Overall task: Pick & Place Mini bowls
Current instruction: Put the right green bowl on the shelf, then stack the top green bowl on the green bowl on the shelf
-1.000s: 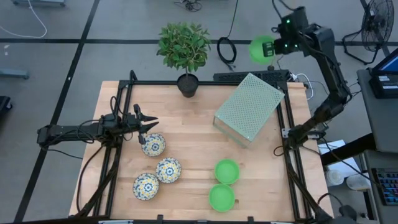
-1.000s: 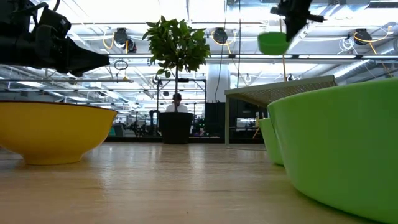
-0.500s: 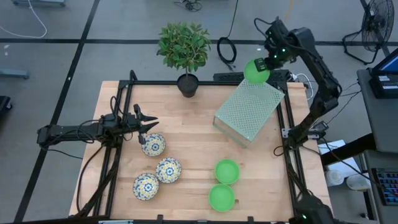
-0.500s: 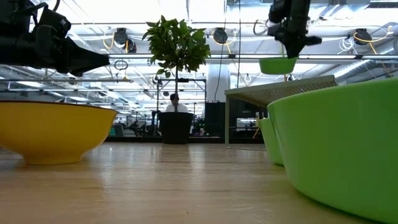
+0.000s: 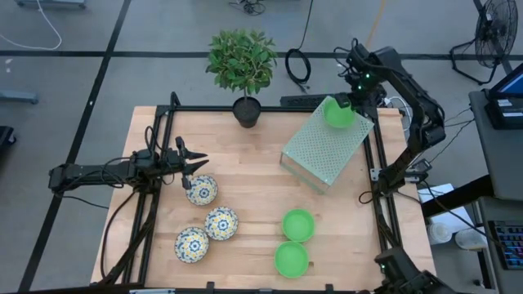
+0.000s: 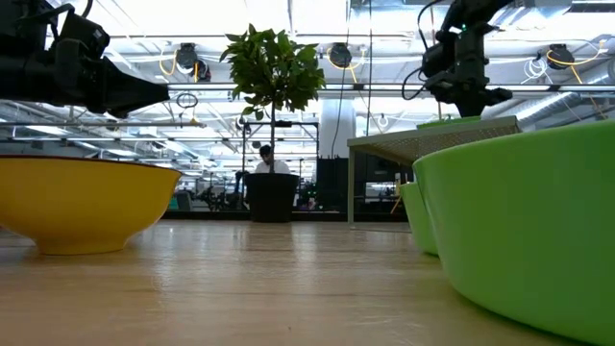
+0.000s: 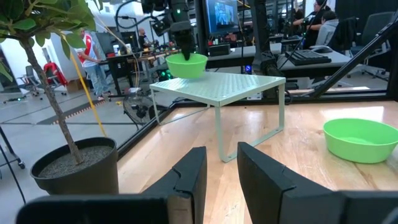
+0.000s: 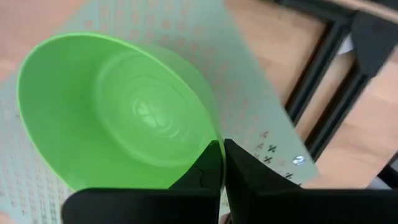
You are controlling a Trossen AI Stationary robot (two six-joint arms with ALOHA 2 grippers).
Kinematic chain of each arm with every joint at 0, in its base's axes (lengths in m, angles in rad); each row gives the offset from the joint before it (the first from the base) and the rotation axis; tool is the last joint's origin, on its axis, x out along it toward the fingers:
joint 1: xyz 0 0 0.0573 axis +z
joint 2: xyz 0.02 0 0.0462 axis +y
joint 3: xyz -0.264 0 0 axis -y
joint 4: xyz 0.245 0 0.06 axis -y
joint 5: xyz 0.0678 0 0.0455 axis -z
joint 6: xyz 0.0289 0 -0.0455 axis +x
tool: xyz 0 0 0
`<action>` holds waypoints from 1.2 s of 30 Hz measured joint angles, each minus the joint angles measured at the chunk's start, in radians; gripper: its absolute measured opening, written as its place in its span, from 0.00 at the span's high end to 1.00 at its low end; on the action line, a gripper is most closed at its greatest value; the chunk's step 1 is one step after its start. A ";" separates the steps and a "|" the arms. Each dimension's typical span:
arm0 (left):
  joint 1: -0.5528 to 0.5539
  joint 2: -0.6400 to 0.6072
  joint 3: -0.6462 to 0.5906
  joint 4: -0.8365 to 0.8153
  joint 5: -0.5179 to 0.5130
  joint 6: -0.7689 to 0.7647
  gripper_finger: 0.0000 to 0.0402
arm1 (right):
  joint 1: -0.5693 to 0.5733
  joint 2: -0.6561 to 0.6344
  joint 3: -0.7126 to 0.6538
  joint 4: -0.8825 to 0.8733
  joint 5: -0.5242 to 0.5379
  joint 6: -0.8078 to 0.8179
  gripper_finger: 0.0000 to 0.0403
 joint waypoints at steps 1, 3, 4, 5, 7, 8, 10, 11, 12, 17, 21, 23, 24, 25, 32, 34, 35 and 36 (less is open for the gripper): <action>0.000 0.000 0.000 0.000 0.000 0.000 0.77 | 0.000 0.000 -0.008 0.001 0.003 -0.004 1.00; 0.000 0.000 0.000 0.000 0.000 0.000 0.77 | 0.000 0.000 -0.020 0.005 0.004 -0.009 1.00; 0.000 0.000 0.000 0.000 0.000 0.000 0.77 | 0.000 0.000 -0.021 0.008 0.005 -0.009 1.00; 0.000 0.000 0.000 0.000 0.000 0.000 0.77 | 0.000 0.000 -0.021 0.008 0.005 -0.009 1.00; 0.000 0.000 0.000 0.000 0.000 0.000 0.77 | 0.000 0.000 -0.021 0.009 0.005 -0.009 1.00; 0.000 0.000 0.000 0.000 0.000 0.000 0.77 | 0.000 0.000 -0.021 0.008 0.004 -0.009 1.00; 0.000 0.000 0.000 0.000 0.000 0.000 0.77 | 0.000 0.000 -0.021 0.008 0.005 -0.009 0.99; 0.000 0.000 0.000 0.000 0.000 0.000 0.77 | 0.000 0.000 -0.021 0.008 0.004 -0.009 0.99; 0.000 0.000 0.000 0.000 0.000 0.000 0.77 | 0.000 0.000 -0.021 0.008 0.004 -0.009 0.99; 0.000 0.000 0.000 0.000 0.000 0.000 0.77 | 0.000 0.000 -0.021 0.008 0.004 -0.003 0.97; 0.000 0.000 0.000 0.000 0.000 0.000 0.77 | 0.000 0.000 -0.021 0.008 0.009 -0.001 0.95; 0.000 0.000 0.000 0.000 0.000 0.000 0.77 | 0.000 0.000 -0.021 0.008 0.009 -0.001 0.94; 0.000 0.000 0.000 0.000 0.000 0.000 0.77 | 0.000 0.000 -0.021 0.008 0.009 0.000 0.93; 0.000 0.000 0.000 0.000 0.000 0.000 0.77 | 0.000 0.000 -0.021 0.008 0.009 0.005 0.92; 0.000 0.000 0.000 0.000 0.000 0.000 0.77 | 0.000 -0.006 0.001 0.004 0.004 0.008 0.82; 0.000 0.000 0.000 0.000 0.000 0.000 0.77 | 0.000 -0.012 0.021 0.004 0.004 0.005 0.80; 0.000 0.000 0.000 0.000 0.000 0.000 0.77 | 0.000 -0.016 0.033 0.007 0.004 0.004 0.79; 0.000 0.000 0.000 0.000 0.000 0.000 0.77 | 0.000 -0.021 0.043 0.010 0.004 0.004 0.78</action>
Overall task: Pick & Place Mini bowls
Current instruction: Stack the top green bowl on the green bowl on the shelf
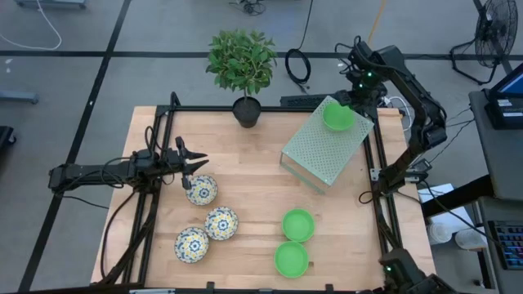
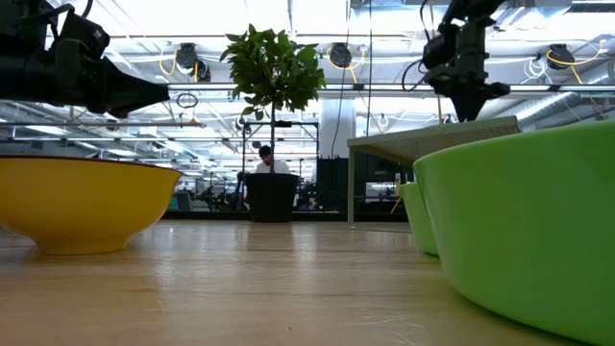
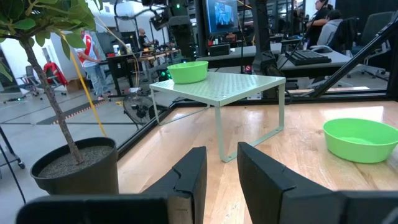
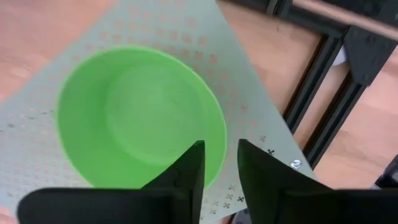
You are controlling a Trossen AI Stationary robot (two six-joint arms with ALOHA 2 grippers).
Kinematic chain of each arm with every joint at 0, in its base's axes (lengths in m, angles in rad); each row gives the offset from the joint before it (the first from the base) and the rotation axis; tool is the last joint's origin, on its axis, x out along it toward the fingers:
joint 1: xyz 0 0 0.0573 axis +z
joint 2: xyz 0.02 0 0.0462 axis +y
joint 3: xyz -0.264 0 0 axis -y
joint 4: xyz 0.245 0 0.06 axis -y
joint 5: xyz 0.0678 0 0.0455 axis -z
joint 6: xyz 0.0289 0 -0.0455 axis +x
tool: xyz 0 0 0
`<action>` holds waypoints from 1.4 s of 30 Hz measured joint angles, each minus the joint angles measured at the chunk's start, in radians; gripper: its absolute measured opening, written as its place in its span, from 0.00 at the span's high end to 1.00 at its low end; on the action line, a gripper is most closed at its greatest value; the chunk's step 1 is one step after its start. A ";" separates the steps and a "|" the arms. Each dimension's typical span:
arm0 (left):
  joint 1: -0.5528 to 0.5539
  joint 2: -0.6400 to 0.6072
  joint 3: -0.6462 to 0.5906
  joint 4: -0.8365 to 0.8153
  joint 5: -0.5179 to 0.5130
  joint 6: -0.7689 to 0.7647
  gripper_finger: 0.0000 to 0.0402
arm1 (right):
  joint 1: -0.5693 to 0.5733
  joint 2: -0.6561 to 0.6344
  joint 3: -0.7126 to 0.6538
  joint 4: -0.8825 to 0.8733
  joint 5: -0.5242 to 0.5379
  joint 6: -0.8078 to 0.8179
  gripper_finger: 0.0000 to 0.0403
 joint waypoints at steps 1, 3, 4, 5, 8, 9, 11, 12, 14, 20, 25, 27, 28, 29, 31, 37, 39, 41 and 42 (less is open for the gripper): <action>0.000 0.000 0.000 0.000 0.000 0.000 0.77 | 0.000 -0.007 0.011 0.005 0.000 -0.001 0.77; 0.000 0.000 0.000 0.000 0.000 0.000 0.77 | 0.000 -0.026 0.026 0.021 -0.002 0.000 0.76; 0.000 0.000 0.000 0.000 0.000 0.000 0.77 | 0.000 -0.037 0.031 0.032 -0.003 -0.001 0.75; 0.000 0.000 0.000 0.000 0.000 0.000 0.77 | 0.001 -0.050 0.034 0.041 -0.006 -0.002 0.74; 0.000 0.000 0.000 0.000 0.000 0.000 0.77 | 0.003 -0.090 0.038 0.087 -0.058 -0.015 0.72; 0.000 0.000 0.000 0.000 0.000 0.000 0.77 | 0.006 -0.104 0.038 0.108 -0.082 -0.023 0.72; 0.000 0.000 0.000 0.000 0.000 0.000 0.77 | 0.021 -0.134 0.038 0.149 -0.123 -0.042 0.71; 0.000 0.000 0.000 0.000 0.000 0.000 0.77 | 0.031 -0.149 0.038 0.170 -0.139 -0.052 0.71; 0.000 0.000 0.000 0.000 0.000 0.000 0.77 | 0.060 -0.178 0.038 0.213 -0.172 -0.070 0.71; 0.000 0.000 0.000 0.000 0.000 0.000 0.77 | 0.185 -0.255 0.038 0.329 -0.214 -0.090 0.71; 0.000 0.000 0.000 0.000 0.000 0.000 0.77 | 0.328 -0.299 0.038 0.397 -0.213 -0.088 0.71; 0.000 0.000 0.000 0.000 0.000 0.000 0.77 | 0.391 -0.307 0.038 0.414 -0.213 -0.085 0.71; 0.000 0.000 0.000 0.000 0.000 0.000 0.77 | 0.421 -0.308 0.038 0.418 -0.212 -0.085 0.71; 0.000 0.000 0.000 0.000 0.000 0.000 0.77 | 0.455 -0.309 0.038 0.423 -0.212 -0.084 0.71; 0.000 0.000 0.000 0.000 0.000 0.000 0.77 | 0.521 -0.309 0.038 0.437 -0.212 -0.083 0.71; 0.000 0.000 0.000 0.000 0.000 0.000 0.77 | 0.703 -0.304 0.027 0.543 -0.213 -0.044 0.71; 0.000 0.000 0.000 0.000 0.000 0.000 0.77 | 0.760 -0.302 0.017 0.577 -0.213 -0.039 0.71; 0.000 0.000 0.000 0.000 0.000 0.000 0.77 | 0.819 -0.302 0.006 0.625 -0.213 -0.038 0.71; 0.000 0.000 0.000 0.000 0.000 0.000 0.77 | 0.847 -0.303 -0.001 0.646 -0.213 -0.038 0.71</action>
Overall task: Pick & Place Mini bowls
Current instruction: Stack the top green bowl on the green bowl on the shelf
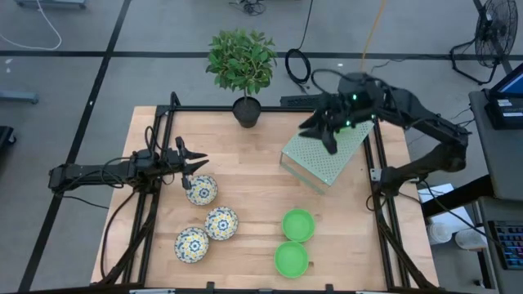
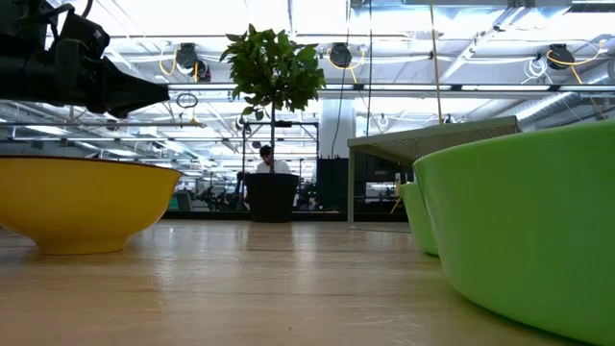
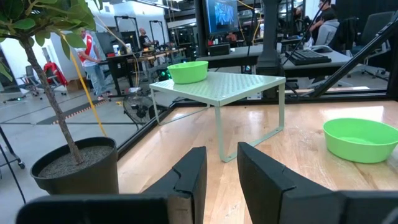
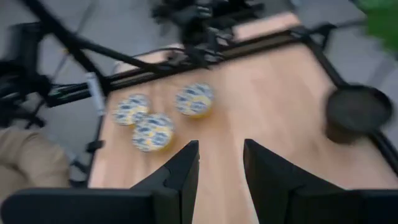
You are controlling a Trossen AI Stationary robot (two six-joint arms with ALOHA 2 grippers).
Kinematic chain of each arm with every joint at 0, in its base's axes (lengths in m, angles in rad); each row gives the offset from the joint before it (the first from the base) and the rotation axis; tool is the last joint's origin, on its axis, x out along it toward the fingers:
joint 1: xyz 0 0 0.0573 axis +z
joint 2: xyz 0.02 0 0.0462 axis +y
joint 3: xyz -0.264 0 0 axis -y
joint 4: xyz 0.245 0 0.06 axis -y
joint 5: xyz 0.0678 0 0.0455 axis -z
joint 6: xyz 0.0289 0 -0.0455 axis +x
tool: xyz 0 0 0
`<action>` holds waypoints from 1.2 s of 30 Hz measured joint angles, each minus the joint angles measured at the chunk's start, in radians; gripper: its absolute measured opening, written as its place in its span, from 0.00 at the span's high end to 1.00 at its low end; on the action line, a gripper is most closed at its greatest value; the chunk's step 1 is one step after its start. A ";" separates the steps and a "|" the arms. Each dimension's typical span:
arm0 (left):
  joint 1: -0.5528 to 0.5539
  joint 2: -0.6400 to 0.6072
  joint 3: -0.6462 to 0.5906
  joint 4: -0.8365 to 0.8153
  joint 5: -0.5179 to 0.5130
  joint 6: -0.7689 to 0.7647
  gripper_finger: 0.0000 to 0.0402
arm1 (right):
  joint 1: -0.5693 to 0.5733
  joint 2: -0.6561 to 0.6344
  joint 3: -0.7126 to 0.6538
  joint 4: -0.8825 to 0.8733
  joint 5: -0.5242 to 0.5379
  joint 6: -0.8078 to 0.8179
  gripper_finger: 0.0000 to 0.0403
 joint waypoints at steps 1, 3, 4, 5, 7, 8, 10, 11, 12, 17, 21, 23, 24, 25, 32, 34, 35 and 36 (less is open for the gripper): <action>0.000 0.000 0.000 0.000 0.000 0.000 0.77 | 0.027 -0.001 -0.009 0.023 0.000 0.000 0.71; 0.000 0.000 0.000 0.000 0.000 0.000 0.77 | 0.080 -0.001 -0.029 0.074 0.000 0.000 0.71; 0.000 0.000 0.000 0.000 0.000 0.000 0.77 | 0.105 0.000 -0.041 0.095 0.001 0.000 0.71; 0.000 0.000 0.000 0.000 0.000 0.000 0.77 | 0.129 0.000 -0.053 0.115 0.001 0.000 0.71; 0.000 0.000 0.000 0.000 0.000 0.000 0.77 | 0.176 0.000 -0.073 0.144 0.007 0.000 0.71; 0.000 0.000 0.000 0.000 0.000 0.000 0.77 | 0.199 0.000 -0.083 0.152 0.018 0.000 0.71; 0.000 0.000 0.000 0.000 0.000 0.000 0.77 | 0.245 0.000 -0.110 0.172 0.060 -0.001 0.71; 0.000 0.000 0.000 0.000 0.000 0.000 0.77 | 0.265 0.000 -0.128 0.185 0.082 0.000 0.71; 0.000 0.000 0.000 0.000 0.000 0.000 0.77 | 0.284 0.000 -0.145 0.192 0.110 -0.002 0.71; 0.000 0.000 0.000 0.000 0.000 0.000 0.77 | 0.369 0.020 -0.196 0.198 0.222 0.024 0.71; 0.000 0.000 0.000 0.000 0.000 0.000 0.77 | 0.425 0.085 -0.178 0.126 0.273 0.064 0.70; 0.000 0.000 0.000 0.000 0.000 0.000 0.77 | 0.448 0.136 -0.133 0.082 0.277 0.082 0.68; 0.000 0.000 0.000 0.000 0.000 0.000 0.77 | 0.460 0.159 -0.108 0.038 0.292 0.094 0.66; 0.000 0.000 0.000 0.000 0.000 0.000 0.77 | 0.472 0.186 -0.081 -0.012 0.311 0.105 0.65; 0.000 0.000 0.000 0.000 0.000 0.000 0.77 | 0.526 0.352 0.000 -0.184 0.348 0.151 0.59; 0.000 0.000 0.000 0.000 0.000 0.000 0.77 | 0.531 0.386 0.001 -0.218 0.348 0.189 0.59; 0.000 0.000 0.000 0.000 0.001 0.000 0.77 | 0.532 0.406 0.002 -0.235 0.347 0.206 0.60; 0.000 0.000 0.000 0.000 0.000 0.000 0.77 | 0.532 0.424 0.002 -0.255 0.345 0.224 0.60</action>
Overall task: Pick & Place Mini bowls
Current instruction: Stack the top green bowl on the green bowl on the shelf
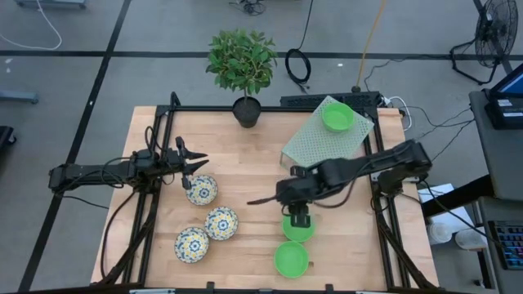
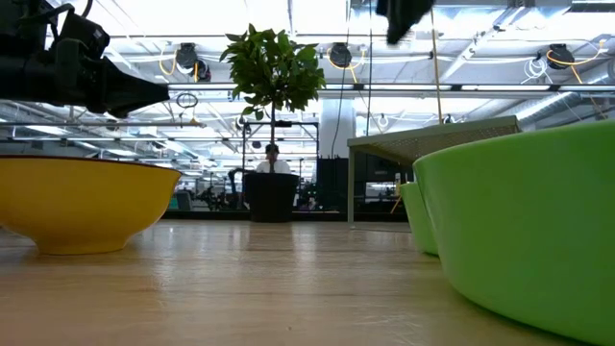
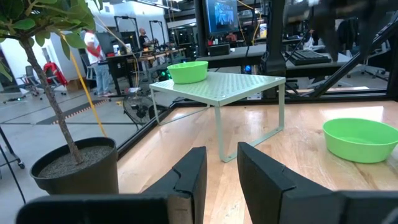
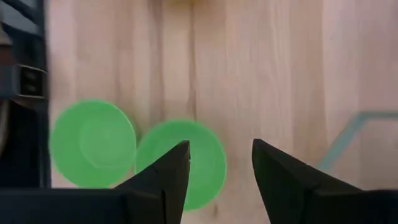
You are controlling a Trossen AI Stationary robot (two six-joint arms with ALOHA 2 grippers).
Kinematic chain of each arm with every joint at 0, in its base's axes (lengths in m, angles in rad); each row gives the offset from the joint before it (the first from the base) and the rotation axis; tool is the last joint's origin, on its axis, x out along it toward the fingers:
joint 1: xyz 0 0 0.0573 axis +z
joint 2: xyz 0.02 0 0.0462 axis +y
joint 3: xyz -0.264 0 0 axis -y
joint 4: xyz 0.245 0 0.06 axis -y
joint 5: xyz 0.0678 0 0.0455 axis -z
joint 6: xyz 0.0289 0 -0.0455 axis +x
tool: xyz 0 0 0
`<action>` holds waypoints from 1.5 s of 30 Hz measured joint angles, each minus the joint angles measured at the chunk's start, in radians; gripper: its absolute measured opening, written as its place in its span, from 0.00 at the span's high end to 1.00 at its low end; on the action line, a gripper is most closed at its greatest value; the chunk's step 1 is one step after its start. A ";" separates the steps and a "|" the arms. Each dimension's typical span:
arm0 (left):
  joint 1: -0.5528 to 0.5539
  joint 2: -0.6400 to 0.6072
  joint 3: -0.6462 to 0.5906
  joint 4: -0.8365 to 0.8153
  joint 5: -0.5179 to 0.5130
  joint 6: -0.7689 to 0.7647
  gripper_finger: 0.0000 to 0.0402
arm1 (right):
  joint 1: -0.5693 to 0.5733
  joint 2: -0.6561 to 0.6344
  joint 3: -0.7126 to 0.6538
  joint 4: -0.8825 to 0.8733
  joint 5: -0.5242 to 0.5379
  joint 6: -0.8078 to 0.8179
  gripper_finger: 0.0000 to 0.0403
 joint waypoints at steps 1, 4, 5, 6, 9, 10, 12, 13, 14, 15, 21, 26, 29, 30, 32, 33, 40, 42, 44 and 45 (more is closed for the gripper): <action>0.000 0.000 0.000 0.000 0.000 0.000 0.77 | 0.000 0.016 0.000 -0.028 -0.001 0.016 0.60; 0.000 0.000 0.000 0.000 0.000 0.000 0.77 | -0.001 0.058 0.000 -0.111 -0.005 0.069 0.60; 0.000 0.000 0.000 0.000 0.000 0.000 0.77 | -0.001 0.069 0.000 -0.137 -0.006 0.086 0.60; 0.000 0.000 0.000 0.000 0.000 0.000 0.77 | -0.001 0.078 0.000 -0.162 -0.006 0.101 0.60; 0.000 0.000 0.000 0.000 0.000 0.000 0.77 | -0.001 0.092 -0.015 -0.191 -0.020 0.131 0.60; 0.000 0.000 0.000 0.000 0.000 0.000 0.77 | -0.001 0.092 -0.026 -0.184 -0.031 0.137 0.60; 0.000 0.000 0.000 0.000 0.000 0.000 0.77 | -0.001 0.091 -0.051 -0.171 -0.039 0.156 0.61; 0.000 0.000 0.000 0.000 0.001 0.000 0.77 | -0.001 0.092 -0.062 -0.169 -0.044 0.163 0.61; 0.000 0.000 0.000 0.000 0.000 0.000 0.77 | -0.001 0.092 -0.072 -0.169 -0.052 0.167 0.62; 0.000 0.000 0.000 0.000 0.001 0.000 0.77 | -0.001 0.092 -0.079 -0.169 -0.054 0.169 0.62; 0.000 0.000 0.000 0.000 0.000 0.000 0.77 | -0.001 0.092 -0.150 -0.081 -0.053 0.147 0.62; 0.000 0.000 0.000 0.000 0.000 0.000 0.77 | -0.001 0.091 -0.214 -0.036 -0.054 0.143 0.62; 0.000 0.000 0.000 0.000 0.000 0.000 0.77 | -0.001 0.092 -0.249 -0.032 -0.054 0.135 0.63; 0.000 0.000 0.000 0.000 0.000 0.000 0.77 | -0.001 0.091 -0.258 -0.030 -0.054 0.136 0.63; 0.000 0.000 0.000 0.000 0.000 0.000 0.77 | -0.001 0.091 -0.280 -0.014 -0.054 0.147 0.63; 0.000 0.000 0.000 0.000 0.000 0.000 0.77 | -0.001 0.091 -0.291 0.001 -0.055 0.150 0.63; 0.000 0.000 0.000 0.000 0.000 0.000 0.77 | -0.001 0.091 -0.339 0.074 -0.057 0.151 0.64; 0.000 0.000 0.000 0.000 0.001 0.000 0.77 | -0.001 0.091 -0.348 0.097 -0.057 0.150 0.64; 0.000 0.000 0.000 0.000 0.000 0.000 0.77 | -0.001 0.091 -0.360 0.119 -0.058 0.151 0.64; 0.000 0.000 0.000 0.000 0.000 0.000 0.77 | -0.001 0.091 -0.367 0.133 -0.058 0.151 0.64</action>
